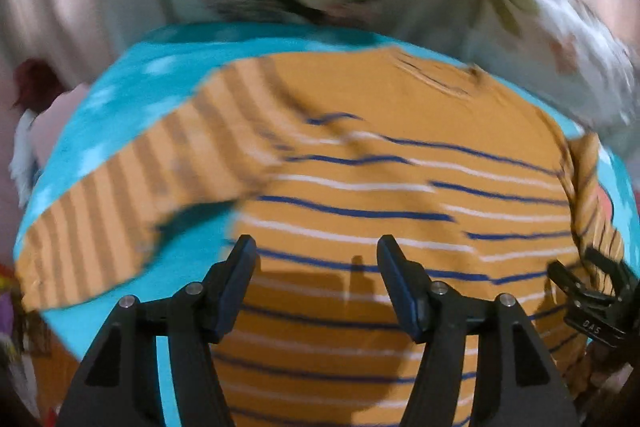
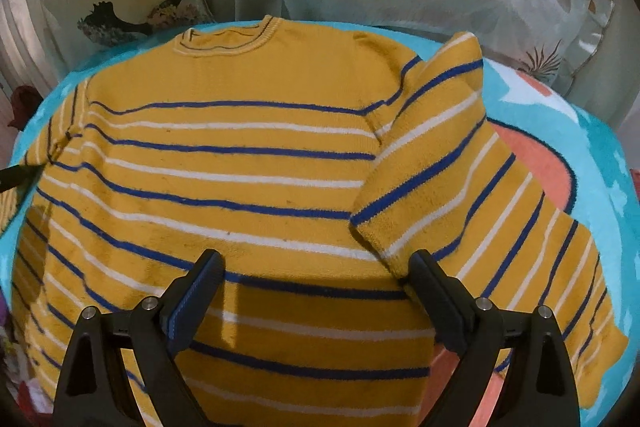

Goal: Fold small clothes

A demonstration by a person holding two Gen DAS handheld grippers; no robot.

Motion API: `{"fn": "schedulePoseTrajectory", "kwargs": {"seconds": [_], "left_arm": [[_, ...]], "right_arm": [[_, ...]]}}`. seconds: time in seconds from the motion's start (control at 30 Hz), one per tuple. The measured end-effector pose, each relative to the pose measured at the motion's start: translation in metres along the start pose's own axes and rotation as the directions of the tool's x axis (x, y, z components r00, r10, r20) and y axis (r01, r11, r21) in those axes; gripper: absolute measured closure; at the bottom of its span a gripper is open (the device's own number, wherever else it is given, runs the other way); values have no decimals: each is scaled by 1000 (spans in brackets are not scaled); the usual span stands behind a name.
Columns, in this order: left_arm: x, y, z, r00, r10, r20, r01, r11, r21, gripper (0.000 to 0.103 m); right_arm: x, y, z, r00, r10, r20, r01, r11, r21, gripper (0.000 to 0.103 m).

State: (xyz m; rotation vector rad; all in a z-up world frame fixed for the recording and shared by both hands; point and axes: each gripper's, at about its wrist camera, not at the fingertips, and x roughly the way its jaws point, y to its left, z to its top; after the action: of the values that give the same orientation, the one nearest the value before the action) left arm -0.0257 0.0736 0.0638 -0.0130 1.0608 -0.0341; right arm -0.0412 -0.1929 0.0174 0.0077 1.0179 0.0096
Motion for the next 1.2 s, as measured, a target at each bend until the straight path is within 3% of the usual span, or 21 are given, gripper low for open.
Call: {"fn": "schedulePoseTrajectory", "kwargs": {"seconds": [0.2, 0.3, 0.37, 0.43, 0.9, 1.2], "left_arm": [[39, -39, -8, 997, -34, -74, 38, 998, 50, 40], [41, -41, -14, 999, 23, -47, -22, 999, 28, 17], [46, -30, -17, 996, 52, -70, -53, 998, -17, 0], [47, -22, -17, 998, 38, -57, -41, 998, -50, 0], [47, -27, -28, 996, 55, 76, -51, 998, -42, 0], [47, -28, -27, 995, 59, 83, -55, 997, -50, 0]], "right_arm": [[7, 10, 0, 999, -52, 13, 52, 998, -18, 0], [7, 11, -1, 998, -63, 26, 63, 998, -10, 0], [8, 12, 0, 997, -69, 35, 69, 998, -9, 0], [8, 15, 0, 996, -77, 42, 77, 997, -6, 0], [6, 13, -2, 995, -83, 56, 84, 996, -9, 0], [6, 11, -3, 995, -81, 58, 82, 997, -12, 0]]}}
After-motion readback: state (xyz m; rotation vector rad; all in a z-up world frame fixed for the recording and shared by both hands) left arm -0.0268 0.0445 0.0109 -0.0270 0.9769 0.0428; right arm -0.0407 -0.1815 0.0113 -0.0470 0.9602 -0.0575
